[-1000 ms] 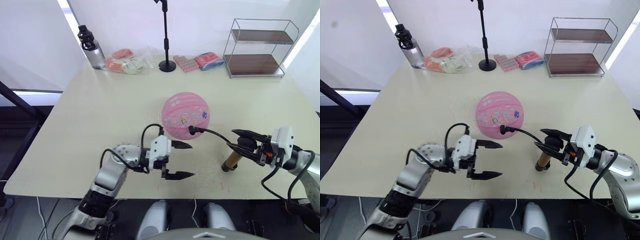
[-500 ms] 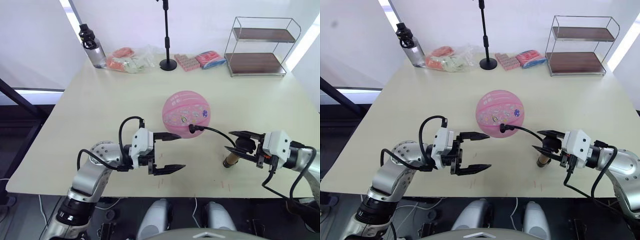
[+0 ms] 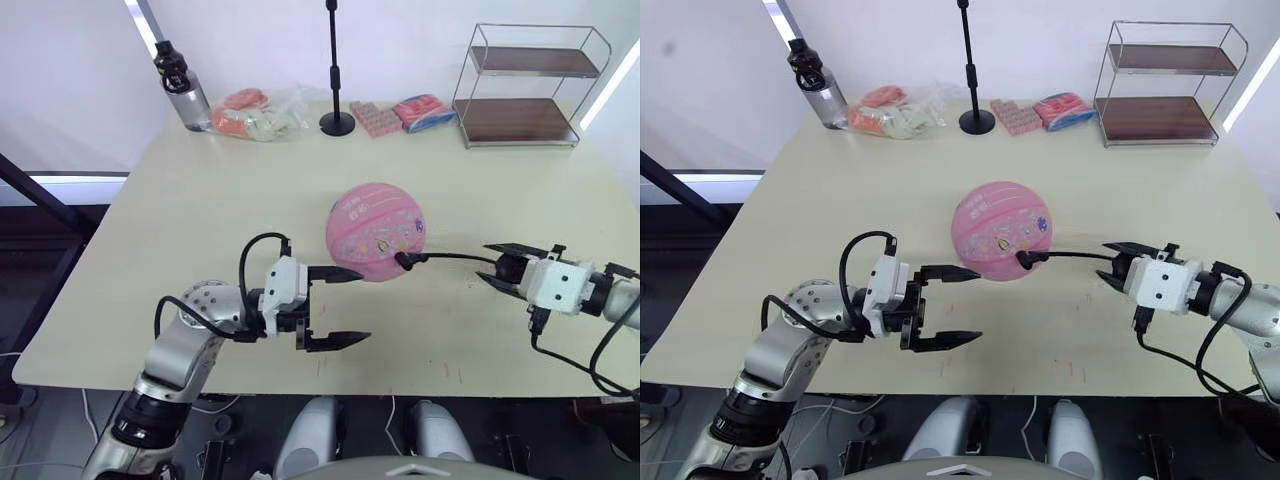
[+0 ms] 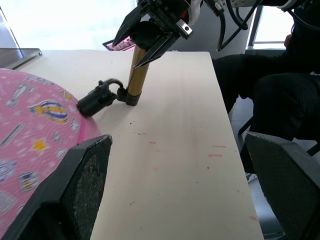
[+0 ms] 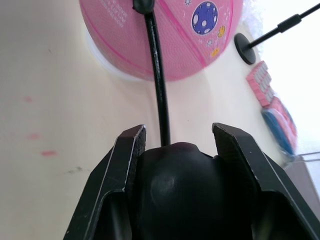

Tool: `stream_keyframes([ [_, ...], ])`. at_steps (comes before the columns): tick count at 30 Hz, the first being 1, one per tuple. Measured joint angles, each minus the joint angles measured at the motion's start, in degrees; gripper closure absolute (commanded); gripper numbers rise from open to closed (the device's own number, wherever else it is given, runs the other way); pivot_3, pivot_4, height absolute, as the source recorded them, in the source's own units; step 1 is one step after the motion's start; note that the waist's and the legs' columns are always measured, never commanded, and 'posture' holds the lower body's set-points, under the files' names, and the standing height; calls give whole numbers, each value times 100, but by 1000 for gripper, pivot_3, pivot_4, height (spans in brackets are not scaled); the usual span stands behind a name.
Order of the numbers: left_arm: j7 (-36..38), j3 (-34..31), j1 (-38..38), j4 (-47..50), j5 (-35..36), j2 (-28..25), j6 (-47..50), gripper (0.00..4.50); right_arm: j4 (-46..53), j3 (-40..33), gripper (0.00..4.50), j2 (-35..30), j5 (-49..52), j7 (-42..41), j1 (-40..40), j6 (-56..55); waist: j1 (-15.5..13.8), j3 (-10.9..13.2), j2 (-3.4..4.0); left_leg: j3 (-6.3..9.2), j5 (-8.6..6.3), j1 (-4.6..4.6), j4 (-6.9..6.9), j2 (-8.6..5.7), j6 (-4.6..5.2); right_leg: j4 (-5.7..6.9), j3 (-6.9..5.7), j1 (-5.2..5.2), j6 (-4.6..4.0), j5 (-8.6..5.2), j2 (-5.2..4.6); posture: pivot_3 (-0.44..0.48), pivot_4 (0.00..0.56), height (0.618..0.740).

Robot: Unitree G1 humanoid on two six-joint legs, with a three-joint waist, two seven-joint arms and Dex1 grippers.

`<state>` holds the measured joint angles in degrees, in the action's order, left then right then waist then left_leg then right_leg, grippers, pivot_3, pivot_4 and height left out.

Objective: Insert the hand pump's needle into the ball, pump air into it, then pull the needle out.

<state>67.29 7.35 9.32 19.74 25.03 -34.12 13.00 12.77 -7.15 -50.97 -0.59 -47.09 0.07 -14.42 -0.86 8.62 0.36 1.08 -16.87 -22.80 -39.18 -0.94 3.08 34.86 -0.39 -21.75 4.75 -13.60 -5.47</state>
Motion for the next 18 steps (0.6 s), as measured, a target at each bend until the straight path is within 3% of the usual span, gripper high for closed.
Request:
stream_keyframes([
  [15,-97,2,-79,-1,1,14,1,0,-1241,469,2867,161,-884,641,-355,-1799,6,33,9,-1,10,7,0,10,-17,12,8,-1,21,12,24,0,150,740],
  [16,-109,2,-79,-1,2,14,1,0,-1283,506,1855,156,-966,663,-352,-1925,6,33,9,-1,11,8,0,12,-18,13,10,0,21,12,26,0,150,740],
  [17,-116,2,-79,-1,2,14,1,0,-1299,544,1586,155,-1020,679,-332,-2004,6,33,9,0,12,9,0,12,-19,15,10,-1,21,12,28,0,150,740],
  [18,-122,4,-79,-1,2,14,1,0,-1394,659,1000,155,-1134,715,-277,-2128,4,33,8,2,13,9,0,13,-21,15,10,-1,21,12,32,0,150,740],
])
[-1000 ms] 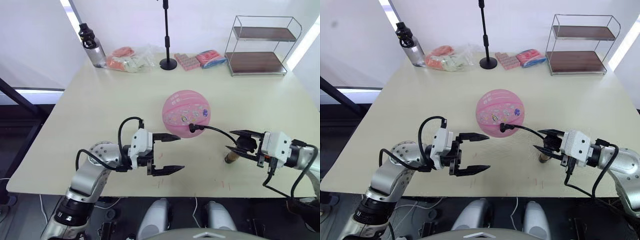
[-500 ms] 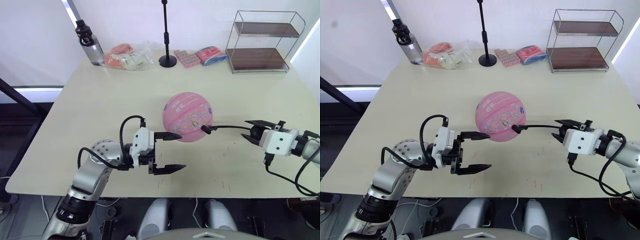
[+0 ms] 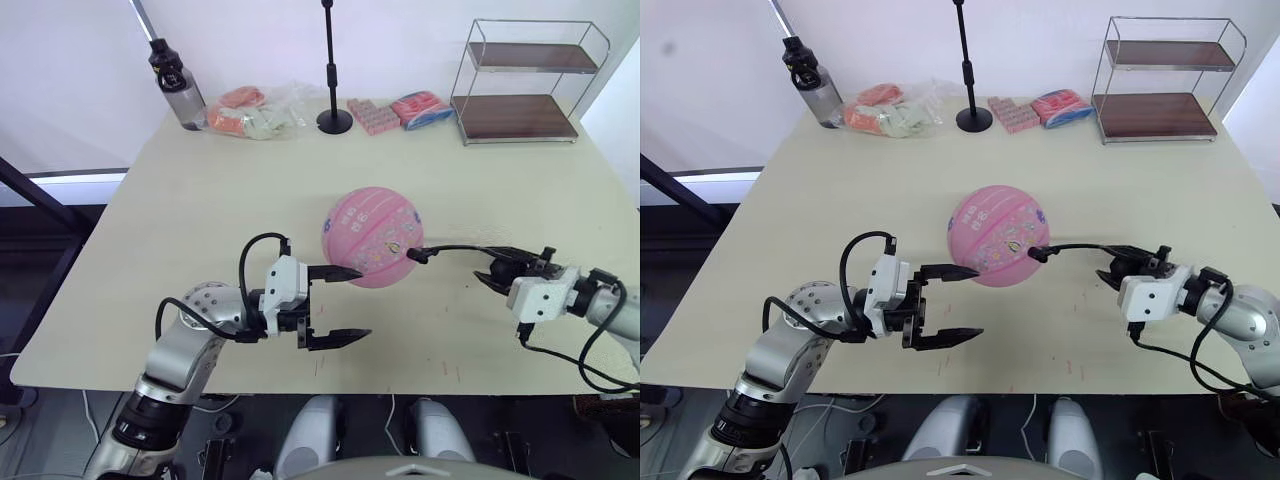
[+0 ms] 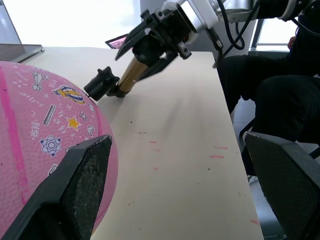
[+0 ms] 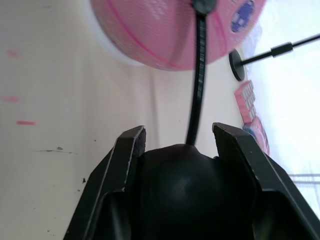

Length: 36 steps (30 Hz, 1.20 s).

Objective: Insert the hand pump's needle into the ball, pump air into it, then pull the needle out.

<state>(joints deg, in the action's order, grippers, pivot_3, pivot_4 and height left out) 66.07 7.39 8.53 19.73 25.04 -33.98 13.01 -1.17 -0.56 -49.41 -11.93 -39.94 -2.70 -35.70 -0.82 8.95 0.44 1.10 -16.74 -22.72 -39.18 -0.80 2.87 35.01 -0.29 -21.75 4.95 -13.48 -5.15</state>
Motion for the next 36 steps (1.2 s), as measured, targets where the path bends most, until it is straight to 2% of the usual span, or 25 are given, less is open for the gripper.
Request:
stream_keyframes([
  [2,-2,0,-7,0,0,-3,1,0,-174,117,66,-1,-195,59,156,-206,-2,1,2,-1,1,0,0,0,-1,2,2,-1,0,0,0,0,150,740],
  [10,7,-2,6,-4,1,-10,1,0,-168,91,66,-102,19,114,504,-434,11,3,2,-14,2,13,-1,3,-4,28,19,-4,-6,-3,3,0,150,740],
  [14,1,-9,1,-20,1,-13,0,0,82,-74,66,-42,844,47,1071,-140,2,5,-2,-12,4,15,-4,5,-6,50,21,-8,-11,-9,3,0,150,740],
  [21,-196,-112,-3,-22,109,51,5,0,884,-338,66,374,2797,-156,1903,1192,10,8,-7,-13,-4,34,-5,11,10,84,31,-8,-42,-25,3,0,150,740],
  [23,-533,-345,91,-30,184,150,73,0,1325,-566,66,458,3885,-479,2253,1773,0,8,-8,-5,-2,37,-6,12,11,88,29,-6,-43,-24,4,0,150,740],
  [24,-548,-359,98,-30,189,158,75,0,1344,-573,66,459,3931,-492,2264,1794,-2,8,-8,-4,-2,37,-7,12,11,88,28,-5,-43,-24,4,0,150,740],
  [26,-1007,-564,394,-45,209,343,176,0,1674,-796,66,489,4703,-785,2439,2217,-11,10,-11,0,-1,36,-12,10,14,88,25,-2,-42,-24,4,0,150,740],
  [31,-1801,-684,982,-153,218,705,610,0,2117,-1136,66,615,5603,-1098,2543,2834,-5,15,-21,5,0,34,-11,8,13,87,21,-2,-20,-12,7,0,150,740],
  [36,-2537,-659,1596,-369,47,896,1131,0,2343,-1413,66,790,5959,-1308,2524,3185,-3,20,-28,12,2,30,-11,4,9,86,17,-4,-20,-12,12,0,150,740],
])
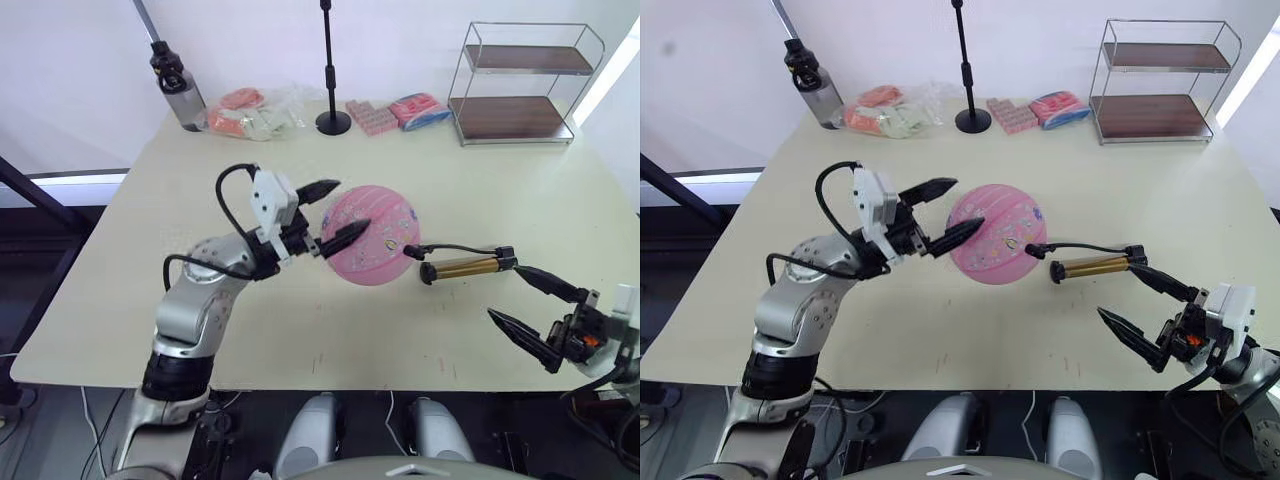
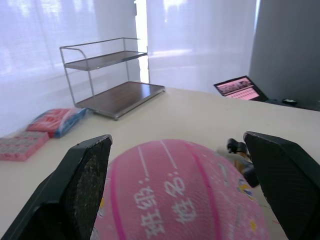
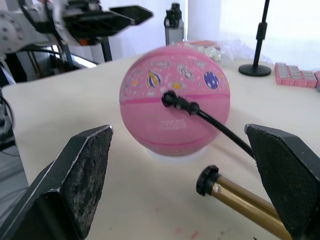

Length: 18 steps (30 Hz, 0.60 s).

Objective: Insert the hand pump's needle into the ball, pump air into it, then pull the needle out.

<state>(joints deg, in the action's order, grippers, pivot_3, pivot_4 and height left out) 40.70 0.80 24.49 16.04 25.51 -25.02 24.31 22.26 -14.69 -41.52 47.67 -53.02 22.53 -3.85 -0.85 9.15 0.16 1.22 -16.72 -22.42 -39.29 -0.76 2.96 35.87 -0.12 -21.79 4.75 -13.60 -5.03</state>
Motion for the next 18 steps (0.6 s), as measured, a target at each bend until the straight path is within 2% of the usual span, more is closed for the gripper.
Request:
stream_keyframes([
  [6,-632,332,583,-359,-352,453,483,0,70,-26,66,289,-10,-408,-76,8,0,3,-6,1,5,-1,-2,-4,-8,1,0,0,2,0,1,0,150,740],
  [11,-722,582,770,-619,-579,566,504,0,153,-30,66,361,-55,-481,-230,13,10,4,-6,4,16,0,0,-6,-27,1,1,-2,1,0,6,0,150,740],
  [18,-874,878,1141,-1355,-1029,838,406,0,-92,31,66,372,-601,-538,-957,86,-7,3,-8,7,20,4,-4,-11,-32,4,0,4,3,1,6,0,150,740],
])
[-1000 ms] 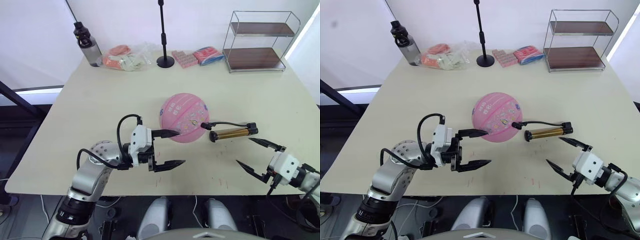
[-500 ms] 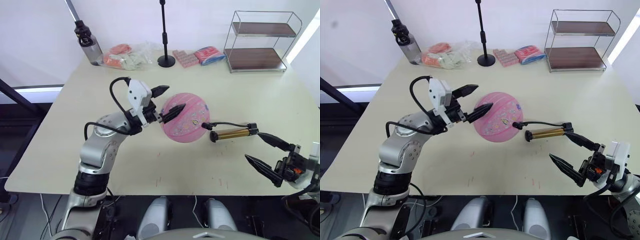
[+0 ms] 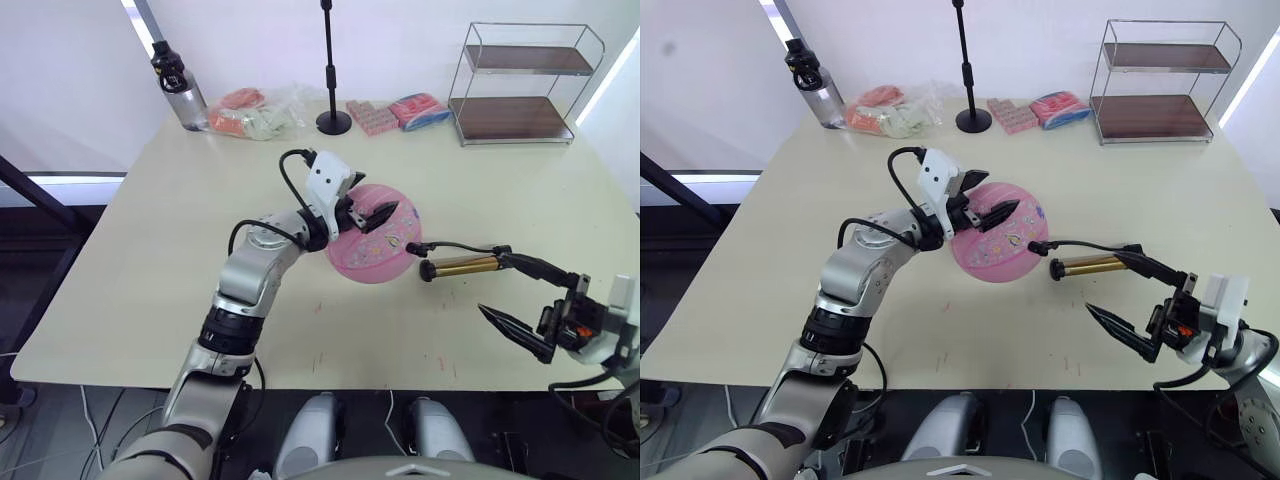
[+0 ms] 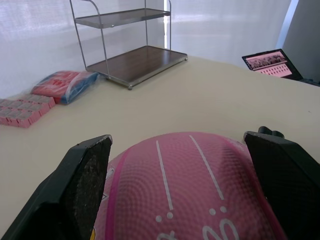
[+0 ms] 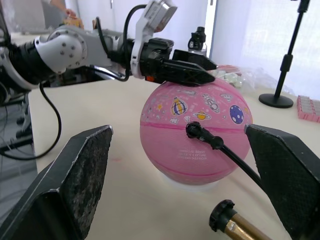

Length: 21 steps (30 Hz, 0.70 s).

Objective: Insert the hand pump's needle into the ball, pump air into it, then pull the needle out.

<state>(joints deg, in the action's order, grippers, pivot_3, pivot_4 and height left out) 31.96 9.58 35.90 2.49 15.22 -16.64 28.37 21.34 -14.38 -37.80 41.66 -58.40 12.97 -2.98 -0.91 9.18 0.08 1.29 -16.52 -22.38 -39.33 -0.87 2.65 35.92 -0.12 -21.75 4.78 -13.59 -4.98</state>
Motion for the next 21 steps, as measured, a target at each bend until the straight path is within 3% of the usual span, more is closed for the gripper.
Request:
stream_keyframes([
  [7,-83,6,35,-319,-209,229,-179,0,-43,768,66,-174,-1173,711,-1436,696,-13,-4,1,13,10,31,0,-5,13,8,2,19,-4,2,1,0,150,740],
  [14,-102,3,-44,-343,-279,323,-274,0,-397,1608,66,-242,-2407,887,-2251,792,-33,-7,-2,17,17,32,-1,-16,13,9,0,22,-5,5,-4,0,150,740],
  [15,-112,-15,-74,-369,-302,350,-331,0,-750,2005,66,-260,-3081,906,-2771,687,-34,-8,-3,20,23,34,0,-15,6,11,-2,23,-7,6,-4,0,150,740],
  [21,-110,-12,-104,-394,-381,377,-412,0,-1492,2477,66,-237,-4234,1099,-3387,-263,-26,-10,-6,33,42,40,1,-43,-14,18,-1,24,-12,10,-4,0,150,740],
])
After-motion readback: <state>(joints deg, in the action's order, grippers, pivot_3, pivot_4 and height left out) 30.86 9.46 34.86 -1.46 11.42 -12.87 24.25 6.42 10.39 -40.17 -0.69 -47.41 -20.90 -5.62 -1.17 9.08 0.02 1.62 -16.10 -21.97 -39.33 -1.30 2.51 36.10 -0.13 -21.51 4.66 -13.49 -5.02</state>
